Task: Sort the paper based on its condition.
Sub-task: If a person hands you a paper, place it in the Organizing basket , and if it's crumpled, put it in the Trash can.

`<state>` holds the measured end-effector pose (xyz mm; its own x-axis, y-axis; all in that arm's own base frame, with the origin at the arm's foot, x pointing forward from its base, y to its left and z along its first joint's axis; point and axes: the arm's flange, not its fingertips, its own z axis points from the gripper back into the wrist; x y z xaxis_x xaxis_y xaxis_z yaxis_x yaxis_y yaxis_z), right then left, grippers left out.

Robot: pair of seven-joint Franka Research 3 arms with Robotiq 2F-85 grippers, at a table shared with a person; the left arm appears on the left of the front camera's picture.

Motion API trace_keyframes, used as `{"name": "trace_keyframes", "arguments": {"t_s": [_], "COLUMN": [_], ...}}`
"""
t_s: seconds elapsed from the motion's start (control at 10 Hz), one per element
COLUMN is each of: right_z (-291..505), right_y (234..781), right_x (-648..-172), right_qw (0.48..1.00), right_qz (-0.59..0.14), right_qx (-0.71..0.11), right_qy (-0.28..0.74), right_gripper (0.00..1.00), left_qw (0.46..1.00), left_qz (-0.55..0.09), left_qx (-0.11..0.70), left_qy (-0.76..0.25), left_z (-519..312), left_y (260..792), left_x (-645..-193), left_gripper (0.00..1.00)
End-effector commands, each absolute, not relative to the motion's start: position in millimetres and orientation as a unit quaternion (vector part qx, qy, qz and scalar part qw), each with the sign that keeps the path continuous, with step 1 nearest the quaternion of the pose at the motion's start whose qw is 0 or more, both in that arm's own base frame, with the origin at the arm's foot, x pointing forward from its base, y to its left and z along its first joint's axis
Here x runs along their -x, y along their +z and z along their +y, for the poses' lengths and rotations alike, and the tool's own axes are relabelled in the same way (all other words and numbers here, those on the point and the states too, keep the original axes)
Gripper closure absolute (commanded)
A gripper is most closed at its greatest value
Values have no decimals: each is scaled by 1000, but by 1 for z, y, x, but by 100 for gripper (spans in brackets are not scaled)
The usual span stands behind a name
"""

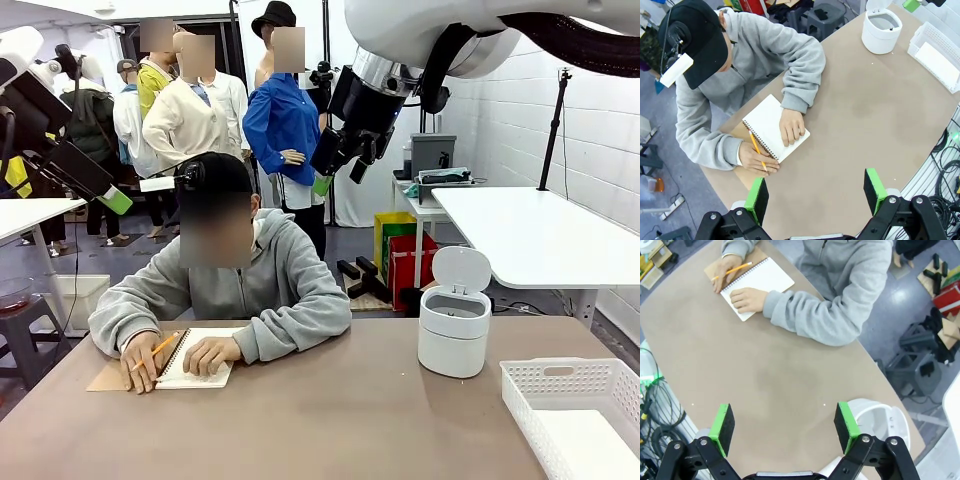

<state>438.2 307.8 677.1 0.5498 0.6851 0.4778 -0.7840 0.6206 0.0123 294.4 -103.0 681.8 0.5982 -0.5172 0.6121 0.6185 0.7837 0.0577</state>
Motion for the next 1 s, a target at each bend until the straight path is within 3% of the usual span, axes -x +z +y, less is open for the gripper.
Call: {"name": "trace_keyframes", "arguments": {"t_s": [0.0,0.9], "right_z": [307,307], "right_y": [678,678], "right_x": [-437,-437], "right_qw": [874,874], "right_qz": [-215,-215], "right_qx": [-120,-120], "right_qy": [420,420], "right_gripper": [0,0], "left_qw": [890,890], "left_qz": [-315,-315], "left_qx": [80,80], "left_qy": [-319,-319], "left_z": [-103,-103], "left_y": [682,682], "left_x": [-294,-294], "left_gripper": [0,0]}}
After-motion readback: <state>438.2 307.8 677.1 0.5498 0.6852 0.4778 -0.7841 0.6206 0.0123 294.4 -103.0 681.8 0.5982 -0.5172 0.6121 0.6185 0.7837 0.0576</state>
